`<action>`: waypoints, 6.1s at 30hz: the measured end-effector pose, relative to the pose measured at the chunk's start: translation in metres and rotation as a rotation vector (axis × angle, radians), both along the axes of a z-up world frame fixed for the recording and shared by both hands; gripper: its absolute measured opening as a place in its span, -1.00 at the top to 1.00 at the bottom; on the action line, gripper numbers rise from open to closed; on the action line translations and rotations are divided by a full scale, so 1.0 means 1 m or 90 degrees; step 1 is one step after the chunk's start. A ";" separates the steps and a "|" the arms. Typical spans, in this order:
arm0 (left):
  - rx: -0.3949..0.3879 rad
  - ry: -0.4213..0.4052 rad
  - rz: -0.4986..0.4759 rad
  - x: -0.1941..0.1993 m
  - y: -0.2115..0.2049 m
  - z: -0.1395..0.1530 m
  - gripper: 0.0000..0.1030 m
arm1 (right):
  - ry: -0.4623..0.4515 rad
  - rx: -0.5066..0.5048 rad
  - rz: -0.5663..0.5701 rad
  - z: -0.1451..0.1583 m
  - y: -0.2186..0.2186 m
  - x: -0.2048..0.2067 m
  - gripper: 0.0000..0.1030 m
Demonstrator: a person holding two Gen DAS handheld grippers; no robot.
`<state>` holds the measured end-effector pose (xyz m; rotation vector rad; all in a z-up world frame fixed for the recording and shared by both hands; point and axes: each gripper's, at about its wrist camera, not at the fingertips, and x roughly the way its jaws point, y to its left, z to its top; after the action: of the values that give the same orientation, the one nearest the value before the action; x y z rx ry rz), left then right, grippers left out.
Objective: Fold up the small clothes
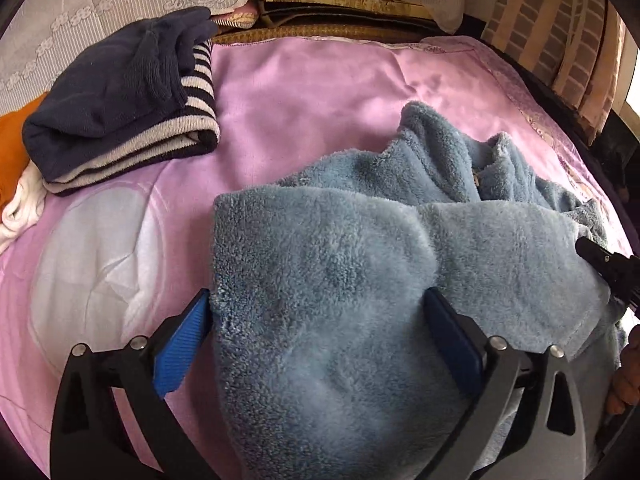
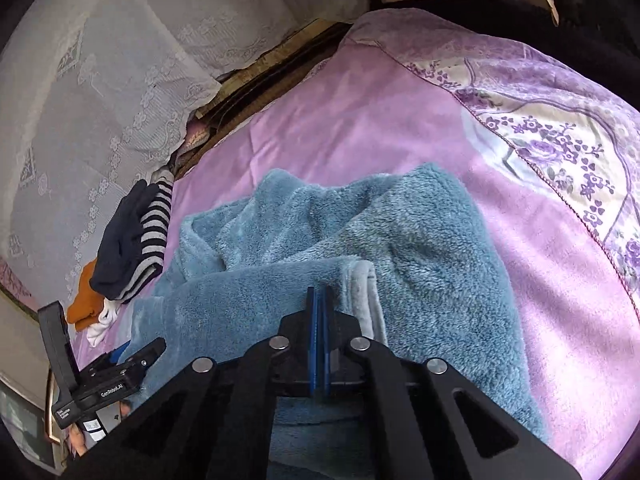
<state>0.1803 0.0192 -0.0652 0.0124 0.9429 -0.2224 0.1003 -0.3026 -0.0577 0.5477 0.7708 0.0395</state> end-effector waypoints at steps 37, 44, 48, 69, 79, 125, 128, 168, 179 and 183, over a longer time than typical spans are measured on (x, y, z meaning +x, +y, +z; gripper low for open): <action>0.160 -0.142 0.027 -0.031 -0.032 0.033 -0.92 | -0.028 -0.132 0.070 0.032 0.055 -0.009 0.45; 0.125 -0.083 0.023 -0.013 -0.027 0.006 -0.92 | 0.019 -0.159 0.078 0.000 0.056 0.010 0.38; 0.132 -0.094 0.025 -0.016 -0.029 0.006 -0.92 | 0.010 -0.212 0.081 0.000 0.068 0.005 0.31; 0.116 -0.135 0.058 -0.103 0.018 0.032 -0.92 | -0.092 -0.127 0.072 0.040 0.037 -0.090 0.09; 0.101 -0.064 0.011 -0.163 0.039 0.008 -0.92 | -0.039 -0.147 0.087 0.034 0.016 -0.150 0.05; -0.170 0.066 -0.214 -0.272 0.039 -0.010 -0.91 | 0.026 0.110 0.413 -0.010 -0.037 -0.259 -0.31; -0.177 0.071 -0.213 -0.273 0.044 -0.011 -0.91 | 0.025 0.107 0.417 -0.009 -0.039 -0.259 -0.21; -0.194 -0.017 -0.168 -0.236 0.056 0.047 0.71 | -0.135 0.126 0.286 0.057 -0.031 -0.230 0.72; -0.196 -0.031 -0.145 -0.165 0.055 0.073 0.71 | -0.151 0.179 0.229 0.068 -0.047 -0.164 0.72; -0.185 -0.037 -0.139 -0.139 0.046 0.080 0.71 | -0.142 0.167 0.222 0.073 -0.049 -0.132 0.73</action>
<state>0.0416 0.0654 0.0147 -0.1448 0.8447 -0.5572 -0.0316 -0.3512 0.0149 0.6395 0.6387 0.5221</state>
